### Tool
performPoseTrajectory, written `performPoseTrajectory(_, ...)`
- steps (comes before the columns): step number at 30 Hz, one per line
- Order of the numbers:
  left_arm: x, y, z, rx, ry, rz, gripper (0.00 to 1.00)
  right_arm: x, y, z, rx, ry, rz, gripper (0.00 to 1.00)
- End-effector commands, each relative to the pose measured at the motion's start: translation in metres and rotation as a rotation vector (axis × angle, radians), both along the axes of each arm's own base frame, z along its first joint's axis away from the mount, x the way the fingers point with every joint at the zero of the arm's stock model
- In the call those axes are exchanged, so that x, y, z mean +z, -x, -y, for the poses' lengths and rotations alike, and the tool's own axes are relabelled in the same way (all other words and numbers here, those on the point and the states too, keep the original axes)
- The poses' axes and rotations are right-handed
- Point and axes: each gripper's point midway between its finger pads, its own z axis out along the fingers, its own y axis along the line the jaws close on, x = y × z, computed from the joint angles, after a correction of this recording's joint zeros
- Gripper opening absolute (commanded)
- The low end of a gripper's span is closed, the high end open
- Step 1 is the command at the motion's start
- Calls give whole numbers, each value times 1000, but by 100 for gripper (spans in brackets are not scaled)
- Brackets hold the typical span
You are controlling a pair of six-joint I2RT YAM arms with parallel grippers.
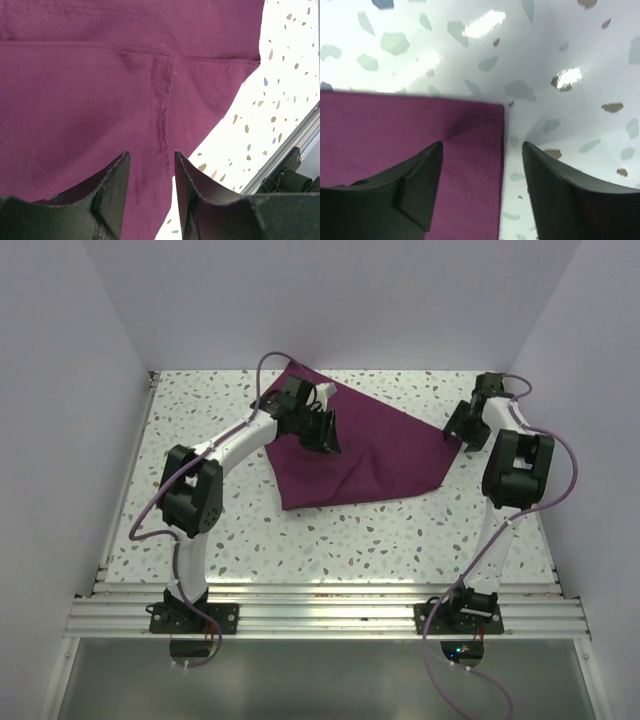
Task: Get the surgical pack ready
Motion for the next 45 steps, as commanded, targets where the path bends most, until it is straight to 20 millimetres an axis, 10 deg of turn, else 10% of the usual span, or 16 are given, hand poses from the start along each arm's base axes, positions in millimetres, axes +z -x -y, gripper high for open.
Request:
performPoseTrajectory(1,10,-5,3,6,2,25,45,-5,-18,14,30,68,53,66)
performPoseTrajectory(17,0,-6,2,27,-27,-3,45,-13,-30,4,50,10,50,38)
performPoseTrajectory(33,-8,-5,-2,7,-63,-2,45,-15,-3,-4,57,0,-9,44)
performPoseTrajectory(40,-15,-5,-4,11,-79,-18,45,-10,-8,-9,55,-26,4,7)
performPoseTrajectory(45,-24,-7,-11,20,-116,-23,45,28,-8,-33,35,-75,61,0)
